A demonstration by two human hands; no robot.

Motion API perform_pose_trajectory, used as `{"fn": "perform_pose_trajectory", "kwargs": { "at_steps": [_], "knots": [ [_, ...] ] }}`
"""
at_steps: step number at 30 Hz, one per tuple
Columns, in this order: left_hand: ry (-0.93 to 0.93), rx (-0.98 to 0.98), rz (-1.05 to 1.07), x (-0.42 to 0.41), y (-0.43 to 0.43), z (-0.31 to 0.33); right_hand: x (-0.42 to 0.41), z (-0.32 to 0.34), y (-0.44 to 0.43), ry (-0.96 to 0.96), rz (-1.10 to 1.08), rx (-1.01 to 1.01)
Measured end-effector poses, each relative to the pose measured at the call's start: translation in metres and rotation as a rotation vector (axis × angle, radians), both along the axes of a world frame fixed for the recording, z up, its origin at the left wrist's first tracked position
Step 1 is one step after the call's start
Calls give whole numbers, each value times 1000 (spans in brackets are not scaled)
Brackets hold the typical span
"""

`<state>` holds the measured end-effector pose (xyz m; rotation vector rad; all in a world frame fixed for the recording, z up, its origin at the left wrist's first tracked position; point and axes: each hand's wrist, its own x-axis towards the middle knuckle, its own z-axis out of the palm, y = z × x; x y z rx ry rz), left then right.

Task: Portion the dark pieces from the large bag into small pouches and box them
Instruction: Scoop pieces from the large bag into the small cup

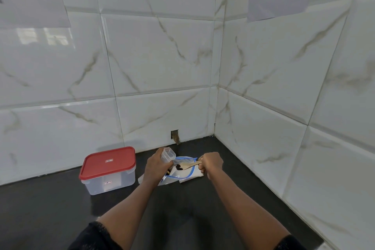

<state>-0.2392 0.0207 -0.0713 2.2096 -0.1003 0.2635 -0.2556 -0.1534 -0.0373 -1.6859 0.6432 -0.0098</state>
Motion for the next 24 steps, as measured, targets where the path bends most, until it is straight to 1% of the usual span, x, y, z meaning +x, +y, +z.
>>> {"fn": "perform_pose_trajectory", "kwargs": {
  "at_steps": [7, 11, 16, 18, 24],
  "knots": [
    [1, -37, -20, 1, -1, 7, 1, 30, -29, -28, 165, -71],
    [2, -62, -25, 0, -1, 6, 0, 50, -34, -86, 164, -68],
    [4, -51, -35, 0, -3, 1, -8, 63, -12, -222, 180, -71],
    [21, -27, -22, 0, -5, 0, -12, 63, -1, -283, 209, -147],
    [50, -35, -3, 0, -11, -6, -17, 57, 17, -455, 358, -507]
  ]
}}
